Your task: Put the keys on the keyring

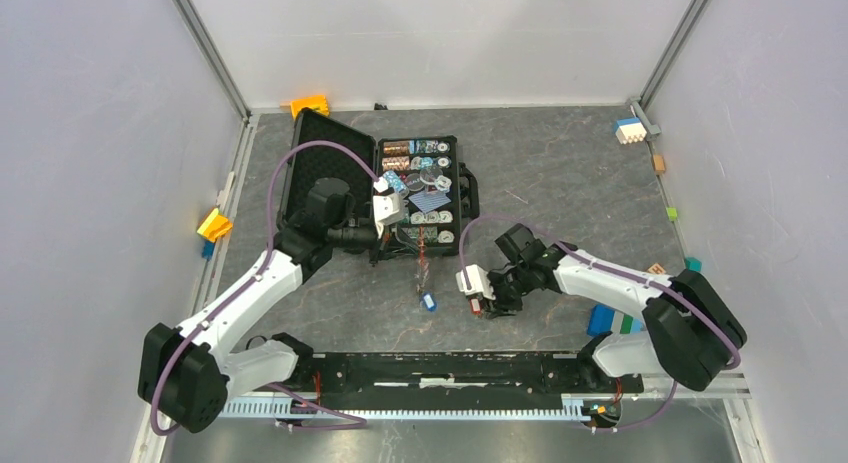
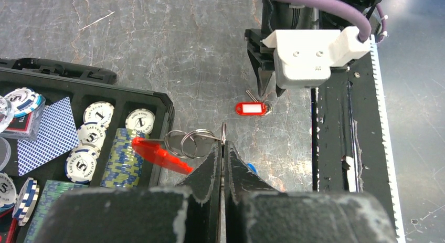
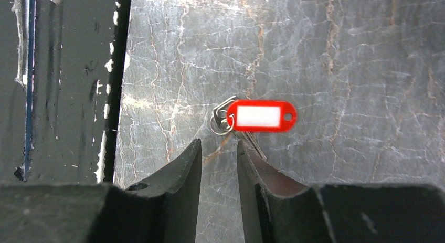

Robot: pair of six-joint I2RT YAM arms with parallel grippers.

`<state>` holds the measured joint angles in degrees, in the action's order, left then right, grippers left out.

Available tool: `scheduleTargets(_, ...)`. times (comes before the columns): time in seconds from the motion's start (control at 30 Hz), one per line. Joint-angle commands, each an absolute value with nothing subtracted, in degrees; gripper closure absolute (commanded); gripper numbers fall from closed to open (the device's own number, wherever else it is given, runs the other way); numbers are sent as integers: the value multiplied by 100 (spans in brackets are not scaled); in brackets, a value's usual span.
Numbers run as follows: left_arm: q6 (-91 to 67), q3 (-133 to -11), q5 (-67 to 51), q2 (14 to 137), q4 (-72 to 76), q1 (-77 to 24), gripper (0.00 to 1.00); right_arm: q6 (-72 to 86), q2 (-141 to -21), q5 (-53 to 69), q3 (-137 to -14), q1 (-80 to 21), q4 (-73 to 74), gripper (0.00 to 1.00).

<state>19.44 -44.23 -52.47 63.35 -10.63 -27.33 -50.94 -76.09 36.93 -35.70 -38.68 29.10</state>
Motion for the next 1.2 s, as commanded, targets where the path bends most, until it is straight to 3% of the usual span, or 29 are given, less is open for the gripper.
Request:
scheduleTargets(0.0, 2181, -4430, -5291, 6162, -969, -2699, 98, -5197, -7739, 3578, -3524, -4045, 2664, 63)
scheduleTargets(0.67, 2172, -4386, -5572, 6155, -861, -2699, 98, -4771, -7944, 3274, -3694, -4496, 2461, 62)
scheduleTargets(1.17, 2216, -4412, -5495, 6101, -887, -2698, 98, -4023, -7470, 3287, -3682, -4567, 2021, 60)
